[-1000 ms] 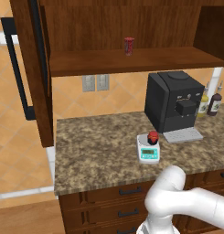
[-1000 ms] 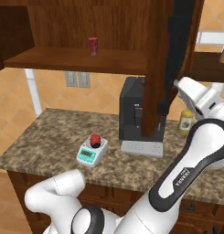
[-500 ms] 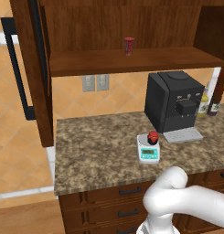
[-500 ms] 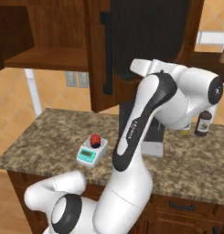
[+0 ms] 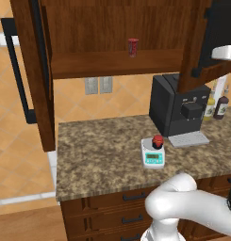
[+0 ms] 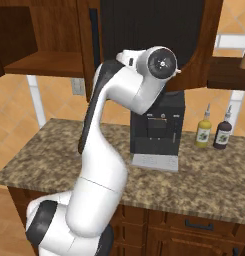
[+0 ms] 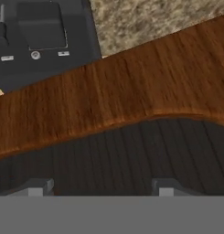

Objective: Pick the jam and place it on the digital scale for weighing, and close the cabinet.

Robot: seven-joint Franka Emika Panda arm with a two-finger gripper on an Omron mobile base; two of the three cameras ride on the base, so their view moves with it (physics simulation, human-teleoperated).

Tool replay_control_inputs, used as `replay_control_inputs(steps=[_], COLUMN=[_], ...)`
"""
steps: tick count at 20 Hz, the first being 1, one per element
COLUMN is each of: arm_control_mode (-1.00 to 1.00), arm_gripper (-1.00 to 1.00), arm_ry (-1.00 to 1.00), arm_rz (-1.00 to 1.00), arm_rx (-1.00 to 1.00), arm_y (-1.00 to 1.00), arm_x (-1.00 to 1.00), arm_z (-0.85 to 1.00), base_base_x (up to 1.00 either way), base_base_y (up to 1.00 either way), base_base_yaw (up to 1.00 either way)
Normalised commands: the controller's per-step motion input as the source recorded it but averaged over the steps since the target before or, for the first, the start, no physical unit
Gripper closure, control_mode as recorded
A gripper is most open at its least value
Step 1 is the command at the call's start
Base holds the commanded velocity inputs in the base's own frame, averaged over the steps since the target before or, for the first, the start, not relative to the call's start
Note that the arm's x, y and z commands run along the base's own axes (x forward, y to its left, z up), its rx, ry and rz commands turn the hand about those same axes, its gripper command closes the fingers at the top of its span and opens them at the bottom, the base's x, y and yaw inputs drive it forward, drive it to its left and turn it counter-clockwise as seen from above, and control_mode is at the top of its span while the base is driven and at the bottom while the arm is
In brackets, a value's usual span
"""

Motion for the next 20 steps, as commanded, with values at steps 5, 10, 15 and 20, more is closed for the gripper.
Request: replay_control_inputs(steps=[5,10,15,20], arm_control_mode=[-1.0,-1.0,-1.0,-1.0], arm_gripper=[-1.0,-1.0,-1.0,-1.0], arm_ry=[0.0,0.09,0.12,0.05], arm_rz=[-0.27,-0.02,0.0,-0.05], arm_rx=[-0.12,0.01,0.01,-0.01], arm_y=[0.51,-0.11,-0.21,-0.03], arm_x=[1.0,1.0,1.0,1.0], arm_z=[-0.06,-0.08,-0.18,-0.33], base_base_x=[0.0,0.0,0.0,0.0], base_base_y=[0.0,0.0,0.0,0.0], base_base_yaw=[0.0,0.0,0.0,0.0])
